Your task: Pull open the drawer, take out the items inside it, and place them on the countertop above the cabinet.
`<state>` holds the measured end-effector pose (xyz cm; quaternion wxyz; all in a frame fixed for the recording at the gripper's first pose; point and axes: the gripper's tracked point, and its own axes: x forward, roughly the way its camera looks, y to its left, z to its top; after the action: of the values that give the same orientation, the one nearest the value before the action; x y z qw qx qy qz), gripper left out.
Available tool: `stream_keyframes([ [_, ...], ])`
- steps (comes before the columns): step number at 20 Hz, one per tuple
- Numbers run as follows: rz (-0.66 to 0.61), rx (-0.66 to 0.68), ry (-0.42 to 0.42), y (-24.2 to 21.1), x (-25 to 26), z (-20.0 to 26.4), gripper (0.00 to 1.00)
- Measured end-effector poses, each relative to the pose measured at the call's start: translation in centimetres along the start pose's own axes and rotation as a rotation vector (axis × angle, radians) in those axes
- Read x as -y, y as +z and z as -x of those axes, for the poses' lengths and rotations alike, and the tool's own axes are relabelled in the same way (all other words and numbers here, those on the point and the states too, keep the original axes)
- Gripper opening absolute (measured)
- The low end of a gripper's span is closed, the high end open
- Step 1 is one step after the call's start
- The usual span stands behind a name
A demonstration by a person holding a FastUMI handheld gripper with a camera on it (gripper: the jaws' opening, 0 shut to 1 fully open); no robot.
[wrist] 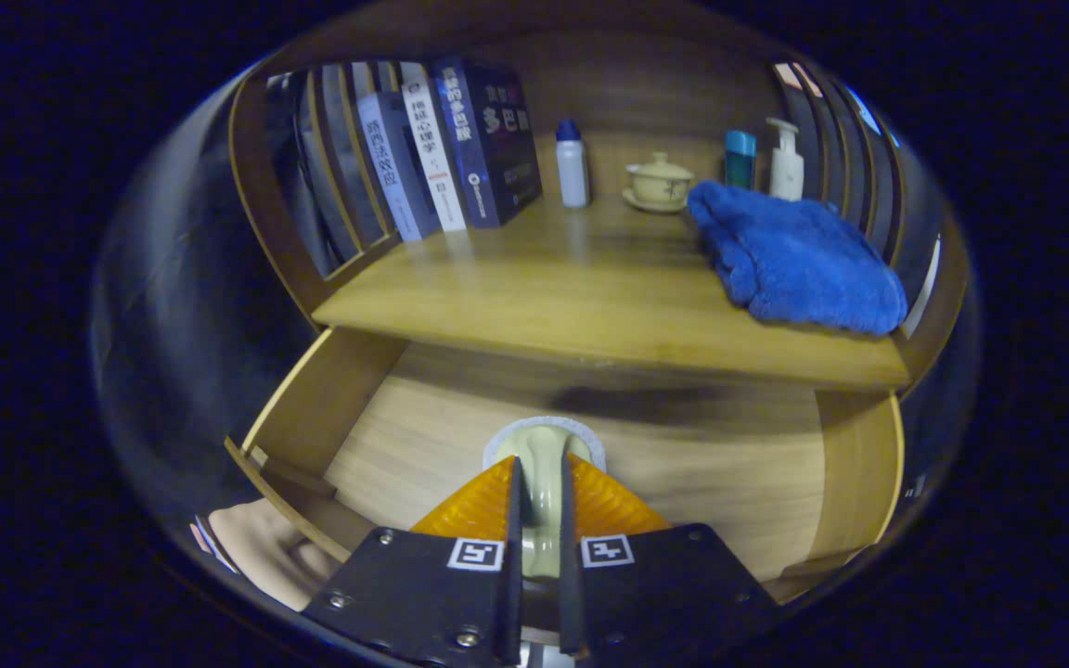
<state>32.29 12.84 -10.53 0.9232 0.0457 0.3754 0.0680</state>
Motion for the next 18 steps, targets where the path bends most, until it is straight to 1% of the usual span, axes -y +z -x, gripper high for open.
stream_keyframes([
  [3, 0.061, 0.074, -0.012, 2.2, -0.4, 1.7, 0.16],
  [5, 0.071, 0.135, -0.018, 4.2, -0.8, 2.5, 0.16],
  [6, 0.072, 0.173, -0.031, 5.3, -0.7, 2.7, 0.16],
  [10, 0.058, 0.323, -0.126, 10.0, 1.0, 2.3, 0.16],
  [18, 0.057, 0.364, -0.238, 12.7, 2.6, -2.9, 0.16],
])
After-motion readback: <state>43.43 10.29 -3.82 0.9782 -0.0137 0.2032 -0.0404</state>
